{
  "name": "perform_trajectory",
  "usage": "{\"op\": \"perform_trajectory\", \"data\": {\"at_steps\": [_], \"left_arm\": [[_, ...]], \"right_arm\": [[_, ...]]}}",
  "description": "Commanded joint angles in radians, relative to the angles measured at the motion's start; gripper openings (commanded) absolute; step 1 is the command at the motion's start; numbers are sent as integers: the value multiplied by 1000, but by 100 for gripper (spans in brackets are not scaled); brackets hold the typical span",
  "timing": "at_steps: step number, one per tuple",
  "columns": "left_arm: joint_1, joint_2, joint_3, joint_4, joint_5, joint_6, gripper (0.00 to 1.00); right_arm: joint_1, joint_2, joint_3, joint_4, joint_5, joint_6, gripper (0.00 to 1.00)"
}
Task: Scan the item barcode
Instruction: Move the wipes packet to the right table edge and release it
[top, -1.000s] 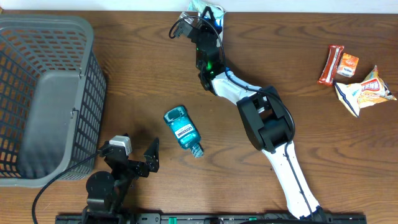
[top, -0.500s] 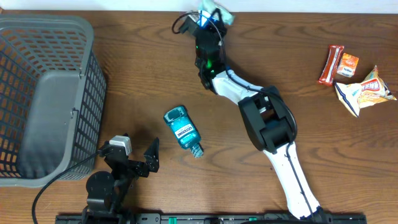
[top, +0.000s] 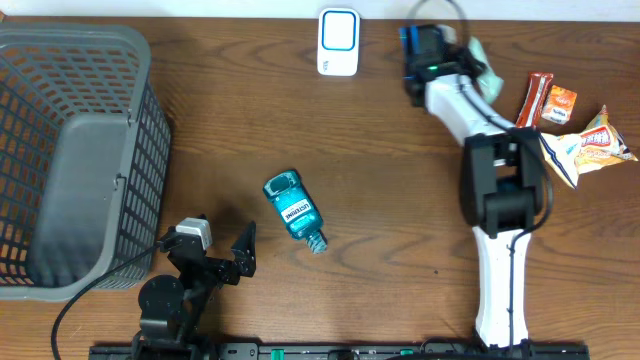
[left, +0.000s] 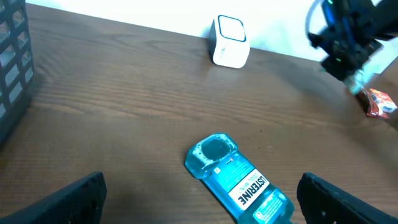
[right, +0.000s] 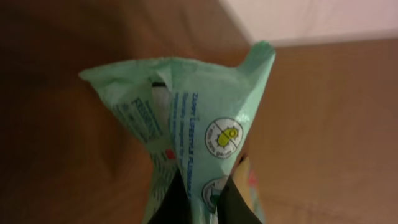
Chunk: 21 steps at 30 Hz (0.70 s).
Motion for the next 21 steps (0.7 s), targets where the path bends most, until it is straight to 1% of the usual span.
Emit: {"op": "perform_trajectory", "data": {"at_steps": [1,5,11,19,21], "left_arm": [[2,-6,-16,-22,13,-2,98],[2,-6,-16,-22,13,-2,98],[2,-6,-16,-22,13,-2,98],[2,-6,-16,-22,13,-2,98],[2,-6,-16,-22,13,-2,98]], "right_arm": [[-76,-17,3,-76,-74,247,1],[-167,-17,3,-167,-147,352,1],[-298,-17,3,-247,-215,444,1],[-447,-17,3,-312,-214,550,2],[-470,-17,3,-320,-202,565,4]]}}
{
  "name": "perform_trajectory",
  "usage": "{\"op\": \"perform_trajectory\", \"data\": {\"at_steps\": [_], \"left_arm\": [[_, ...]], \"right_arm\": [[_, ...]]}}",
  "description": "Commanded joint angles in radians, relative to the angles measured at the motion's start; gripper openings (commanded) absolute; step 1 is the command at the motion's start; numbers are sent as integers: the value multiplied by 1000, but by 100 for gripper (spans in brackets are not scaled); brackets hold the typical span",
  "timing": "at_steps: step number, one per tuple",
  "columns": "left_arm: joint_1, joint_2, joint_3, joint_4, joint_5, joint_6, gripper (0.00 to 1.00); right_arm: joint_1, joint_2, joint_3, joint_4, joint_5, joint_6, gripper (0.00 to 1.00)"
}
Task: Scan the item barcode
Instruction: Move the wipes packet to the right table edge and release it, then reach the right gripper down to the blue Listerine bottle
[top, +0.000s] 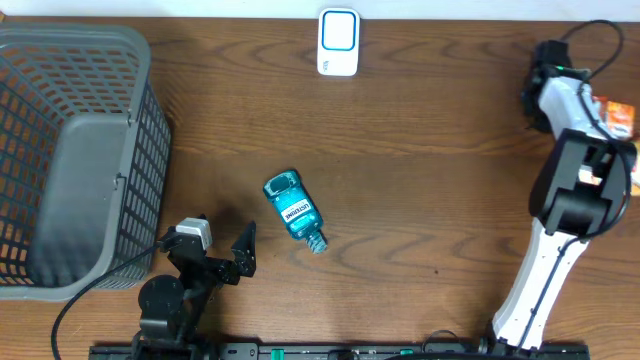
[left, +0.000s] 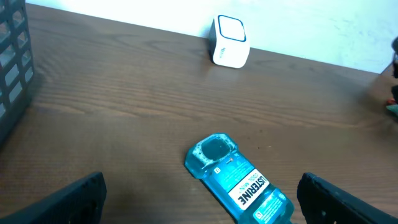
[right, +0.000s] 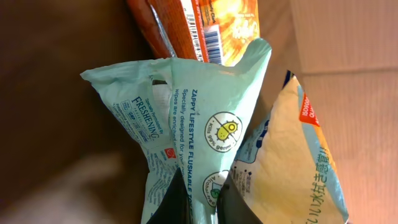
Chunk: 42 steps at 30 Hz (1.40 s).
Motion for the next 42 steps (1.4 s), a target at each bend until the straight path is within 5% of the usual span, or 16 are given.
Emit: {"op": "perform_trajectory", "data": {"at_steps": [1,3,5,7,8,15,23,27,42], "left_arm": [[2,-6,-16,-22,13,-2,98],[2,-6,-16,-22,13,-2,98],[2,-6,-16,-22,13,-2,98],[2,-6,-16,-22,13,-2,98],[2,-6,-16,-22,13,-2,98],[2,-6,-16,-22,13,-2,98],[2,-6,-16,-22,13,-2,98],[2,-6,-16,-22,13,-2,98],[2,-6,-16,-22,13,-2,98]], "right_arm": [[-58,-12,-1,-19,-6,87,5],[-75,-12,-1,-26,19,110,20],[-87,-16,-1,-26,11,116,60],[-91,-32,-1,-27,-26,117,91],[-90,-43,-1,-27,-54,117,99],[-44,-206,-1,-5,-405,117,99],[87,-383,-1,-82,-1142,117,99],[191,-387,-2,-138,-1353,117,99],[801,-374,-233,-152,-1132,117,99]]}}
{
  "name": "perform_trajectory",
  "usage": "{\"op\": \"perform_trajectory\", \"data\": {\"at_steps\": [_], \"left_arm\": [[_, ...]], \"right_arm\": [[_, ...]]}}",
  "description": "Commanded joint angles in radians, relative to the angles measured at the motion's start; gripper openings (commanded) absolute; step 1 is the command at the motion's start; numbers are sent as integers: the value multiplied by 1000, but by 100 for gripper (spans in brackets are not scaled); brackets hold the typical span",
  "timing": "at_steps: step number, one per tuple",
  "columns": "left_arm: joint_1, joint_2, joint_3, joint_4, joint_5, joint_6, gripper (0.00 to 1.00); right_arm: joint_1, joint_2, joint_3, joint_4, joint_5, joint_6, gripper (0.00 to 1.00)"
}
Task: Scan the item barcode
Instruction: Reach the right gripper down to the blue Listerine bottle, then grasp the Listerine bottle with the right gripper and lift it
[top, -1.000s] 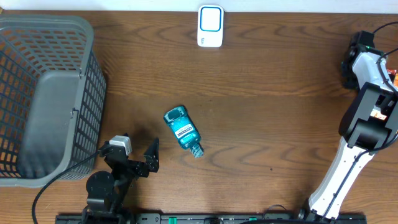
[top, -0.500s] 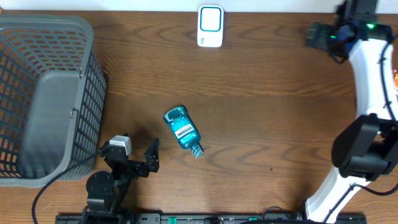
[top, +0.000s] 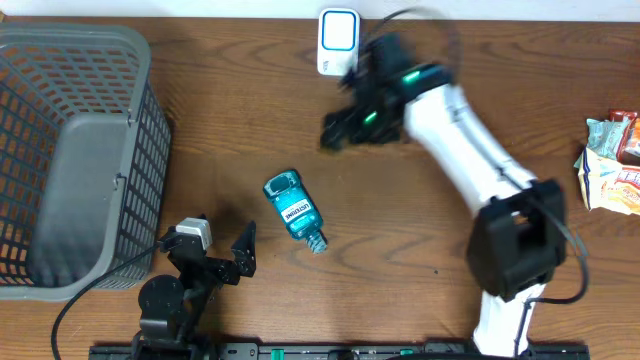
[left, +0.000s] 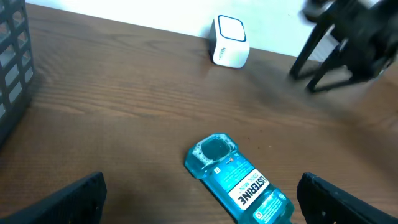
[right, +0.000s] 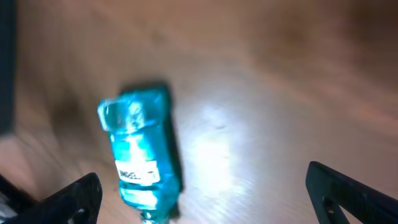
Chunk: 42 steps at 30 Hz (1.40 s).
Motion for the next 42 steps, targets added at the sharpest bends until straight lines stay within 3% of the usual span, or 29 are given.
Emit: {"op": "perform_trajectory", "data": {"at_steps": [1,9,15,21,36,42], "left_arm": [[2,-6,-16,-22,13,-2,98],[2,-6,-16,-22,13,-2,98],[2,-6,-16,-22,13,-2,98],[2,-6,-16,-22,13,-2,98],[2,-6,-16,-22,13,-2,98],[2,-6,-16,-22,13,-2,98]], "right_arm": [[101,17,-80,60,93,3,99],[283,17,-237,249,140,3,99],[337,18,-243,252,189,5,99],[381,18,-243,255,416,75,99],[430,144,-243,250,423,137,99],[427,147,-243,228,431,146,79]]}}
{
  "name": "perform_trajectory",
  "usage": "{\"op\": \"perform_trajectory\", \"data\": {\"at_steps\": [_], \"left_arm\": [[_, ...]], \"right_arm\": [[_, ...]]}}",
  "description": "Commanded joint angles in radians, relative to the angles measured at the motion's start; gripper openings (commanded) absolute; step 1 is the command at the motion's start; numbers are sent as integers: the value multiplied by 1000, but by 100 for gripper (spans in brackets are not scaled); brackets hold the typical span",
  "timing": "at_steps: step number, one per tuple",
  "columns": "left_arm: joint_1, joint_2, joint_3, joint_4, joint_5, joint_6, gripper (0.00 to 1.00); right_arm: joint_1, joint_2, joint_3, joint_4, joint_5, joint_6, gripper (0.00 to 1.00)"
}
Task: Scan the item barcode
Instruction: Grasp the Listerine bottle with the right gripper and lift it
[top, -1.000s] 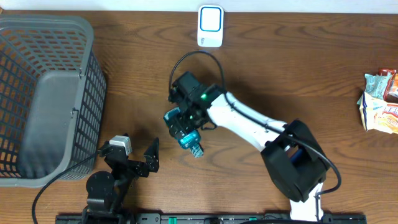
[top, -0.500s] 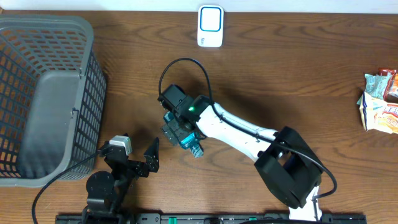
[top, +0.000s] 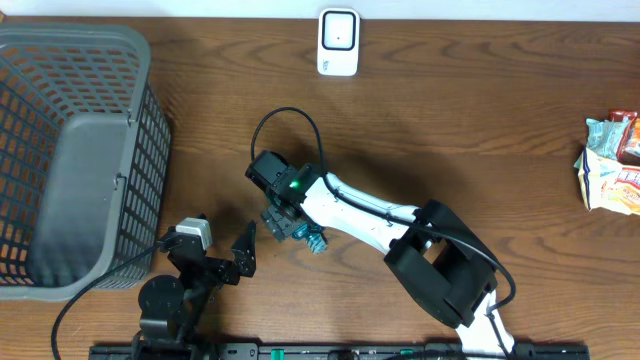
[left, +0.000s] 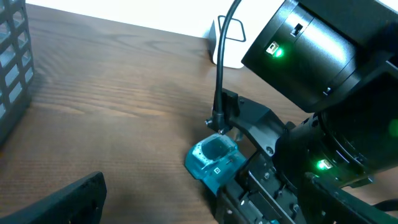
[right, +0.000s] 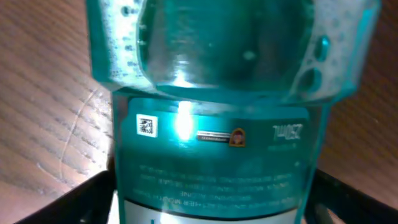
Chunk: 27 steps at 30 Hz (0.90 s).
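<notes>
A teal Listerine mouthwash bottle (right: 211, 124) lies flat on the wooden table, its cap end (top: 312, 241) showing past the arm in the overhead view. My right gripper (right: 211, 202) is down over the bottle (left: 211, 158), open, with a dark finger on each side of it. The left gripper (top: 222, 256) rests open near the front edge, left of the bottle, holding nothing. The white scanner (top: 338, 40) stands at the back edge; in the left wrist view it (left: 231, 50) is partly hidden by the right arm.
A grey mesh basket (top: 140, 120) fills the left side of the table, and its corner (left: 12, 68) shows in the left wrist view. Several snack packets (top: 608, 170) lie at the far right edge. The right arm's cable (top: 285, 125) loops above the bottle.
My right gripper was high up near the scanner, open, with the bottle below it. It is now low at the bottle, with a finger on either side. The bottle and left arm have not moved.
My right gripper held a green wipes packet at the back, right of the scanner. Then it had the packet over the snack pile at the far right. Later it was open and empty near the scanner, the packet left at the pile. Now it straddles the mouthwash bottle.
</notes>
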Motion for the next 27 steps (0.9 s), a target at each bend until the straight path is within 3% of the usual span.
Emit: {"op": "perform_trajectory", "data": {"at_steps": [1,2,9,22,27], "left_arm": [[2,-5,-16,-22,13,-2,98],[2,-5,-16,-22,13,-2,98],[2,-5,-16,-22,13,-2,98],[2,-5,-16,-22,13,-2,98],[2,-5,-16,-22,13,-2,98]], "right_arm": [[-6,45,-17,-23,15,27,75],[-13,45,-17,-34,15,27,68],[-85,45,-17,-87,34,29,43],[-358,45,-16,-158,66,47,42],[-433,37,29,-198,71,-5,57]]}}
